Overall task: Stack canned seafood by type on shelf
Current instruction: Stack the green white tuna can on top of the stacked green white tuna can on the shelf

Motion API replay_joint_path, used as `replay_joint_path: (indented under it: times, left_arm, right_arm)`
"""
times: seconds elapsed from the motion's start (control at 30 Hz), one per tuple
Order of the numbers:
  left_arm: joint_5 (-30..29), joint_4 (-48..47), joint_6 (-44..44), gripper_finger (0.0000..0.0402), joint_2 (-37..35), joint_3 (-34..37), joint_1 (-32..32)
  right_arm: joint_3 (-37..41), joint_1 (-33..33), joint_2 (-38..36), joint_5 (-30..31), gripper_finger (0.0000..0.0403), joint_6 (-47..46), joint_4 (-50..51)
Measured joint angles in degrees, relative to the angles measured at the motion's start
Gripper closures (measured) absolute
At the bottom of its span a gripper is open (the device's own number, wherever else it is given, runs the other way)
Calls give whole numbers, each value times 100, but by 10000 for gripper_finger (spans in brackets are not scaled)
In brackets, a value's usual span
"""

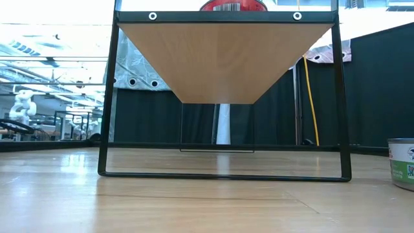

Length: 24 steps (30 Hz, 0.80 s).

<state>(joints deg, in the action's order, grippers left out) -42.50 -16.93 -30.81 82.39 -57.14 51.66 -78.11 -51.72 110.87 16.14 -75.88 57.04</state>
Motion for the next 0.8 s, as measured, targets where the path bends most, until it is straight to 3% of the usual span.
replay_joint_path:
  times: [0.8]
  left_arm:
    - [4, -2, -13, 359, 0, 0, -2]
  right_arm:
    - [38, -9, 276, -395, 403, -107, -16]
